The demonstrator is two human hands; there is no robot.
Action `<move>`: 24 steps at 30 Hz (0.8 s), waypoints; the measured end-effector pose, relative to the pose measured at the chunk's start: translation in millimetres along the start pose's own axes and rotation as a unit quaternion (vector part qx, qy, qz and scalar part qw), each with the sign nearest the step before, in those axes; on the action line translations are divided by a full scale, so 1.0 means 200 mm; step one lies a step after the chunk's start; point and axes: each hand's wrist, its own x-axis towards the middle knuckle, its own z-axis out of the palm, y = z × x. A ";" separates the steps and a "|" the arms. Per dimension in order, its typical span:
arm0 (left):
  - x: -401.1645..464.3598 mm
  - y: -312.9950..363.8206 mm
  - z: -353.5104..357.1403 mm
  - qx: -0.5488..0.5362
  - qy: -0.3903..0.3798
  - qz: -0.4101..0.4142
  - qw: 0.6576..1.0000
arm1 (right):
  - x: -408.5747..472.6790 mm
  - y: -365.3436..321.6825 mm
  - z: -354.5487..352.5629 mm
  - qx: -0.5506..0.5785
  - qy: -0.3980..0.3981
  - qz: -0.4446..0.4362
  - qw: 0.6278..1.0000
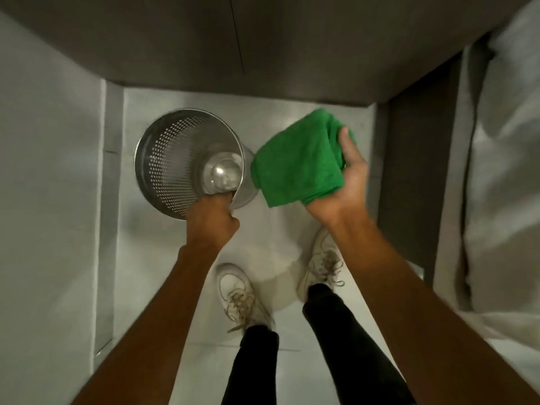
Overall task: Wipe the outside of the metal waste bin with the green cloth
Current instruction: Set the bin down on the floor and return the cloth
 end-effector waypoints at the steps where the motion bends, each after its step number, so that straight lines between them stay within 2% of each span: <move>1: 0.03 0.00 -0.01 0.014 -0.015 -0.010 1.000 | -0.01 -0.04 0.00 0.002 0.008 0.002 1.000; 5: 0.05 0.06 -0.20 -0.031 -0.086 -0.031 0.995 | -0.14 -0.18 0.14 -0.021 0.016 0.034 0.999; 6: 0.03 0.10 -0.28 -0.049 -0.082 -0.021 0.995 | -0.19 -0.21 0.19 -0.033 0.003 0.044 0.998; 9: -0.11 0.33 -0.79 -0.108 0.040 0.040 0.993 | -0.45 -0.36 0.53 -0.163 -0.031 0.030 0.986; 11: -0.24 0.50 -1.21 -0.127 0.147 0.076 0.978 | -0.72 -0.49 0.84 -0.291 -0.082 -0.059 0.951; 12: -0.31 0.57 -1.39 -0.127 0.188 0.084 0.970 | -0.88 -0.54 1.00 -0.368 -0.109 -0.138 0.913; 14: -0.40 0.72 -1.72 -0.127 0.267 0.095 0.951 | -1.15 -0.68 1.28 -0.498 -0.172 -0.320 0.787; 17: -0.48 0.90 -2.17 -0.115 0.364 0.099 0.919 | -1.46 -0.94 1.69 -0.518 -0.226 -0.551 0.614; 19: -0.52 1.00 -2.44 -0.091 0.403 0.095 0.906 | -1.53 -1.11 1.95 -0.533 -0.175 -0.684 0.467; 20: -0.52 1.05 -2.55 -0.079 0.414 0.091 0.902 | -1.51 -1.19 2.07 -0.561 -0.116 -0.713 0.405; 21: -0.53 1.09 -2.66 -0.062 0.422 0.090 0.900 | -1.49 -1.25 2.18 -0.611 -0.056 -0.704 0.357; 22: -0.53 1.13 -2.74 -0.045 0.423 0.083 0.901 | -1.45 -1.30 2.25 -0.680 -0.002 -0.656 0.327; 24: -0.54 1.20 -2.90 -0.006 0.412 0.077 0.908 | -1.37 -1.37 2.35 -0.806 0.035 -0.505 0.307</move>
